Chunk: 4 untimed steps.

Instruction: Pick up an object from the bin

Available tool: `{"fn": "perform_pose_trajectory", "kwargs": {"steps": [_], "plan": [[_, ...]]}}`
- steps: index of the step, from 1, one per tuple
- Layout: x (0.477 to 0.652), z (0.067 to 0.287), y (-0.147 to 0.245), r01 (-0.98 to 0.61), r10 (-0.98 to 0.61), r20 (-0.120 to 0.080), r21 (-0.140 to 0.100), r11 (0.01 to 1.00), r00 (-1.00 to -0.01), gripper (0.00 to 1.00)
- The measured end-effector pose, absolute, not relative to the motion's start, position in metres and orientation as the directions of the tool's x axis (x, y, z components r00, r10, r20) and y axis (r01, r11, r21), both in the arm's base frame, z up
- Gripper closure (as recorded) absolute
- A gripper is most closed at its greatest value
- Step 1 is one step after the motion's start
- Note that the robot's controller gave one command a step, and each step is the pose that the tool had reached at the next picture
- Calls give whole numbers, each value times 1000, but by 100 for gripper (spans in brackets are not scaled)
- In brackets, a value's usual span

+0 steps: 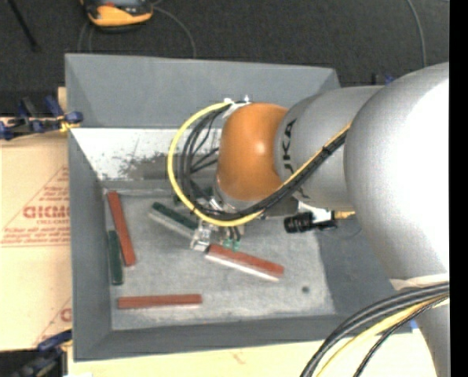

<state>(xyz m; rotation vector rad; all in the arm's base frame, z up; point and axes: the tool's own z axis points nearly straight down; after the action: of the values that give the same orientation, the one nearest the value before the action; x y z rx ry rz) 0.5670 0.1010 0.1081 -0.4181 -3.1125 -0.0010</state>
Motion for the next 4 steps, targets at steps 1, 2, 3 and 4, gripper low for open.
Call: {"fn": "perform_pose_trajectory", "kwargs": {"steps": [1, 2, 3, 4], "plan": [[573, 137, 95, 185, 185, -3, 0, 983, -983, 100], [574, 151, 95, 198, 198, -6, 2, 980, -980, 100], [566, 197, 100, 239, 239, 2, -1, 971, -971, 100], [565, 238, 94, 218, 218, -3, 0, 976, -976, 100]]}}
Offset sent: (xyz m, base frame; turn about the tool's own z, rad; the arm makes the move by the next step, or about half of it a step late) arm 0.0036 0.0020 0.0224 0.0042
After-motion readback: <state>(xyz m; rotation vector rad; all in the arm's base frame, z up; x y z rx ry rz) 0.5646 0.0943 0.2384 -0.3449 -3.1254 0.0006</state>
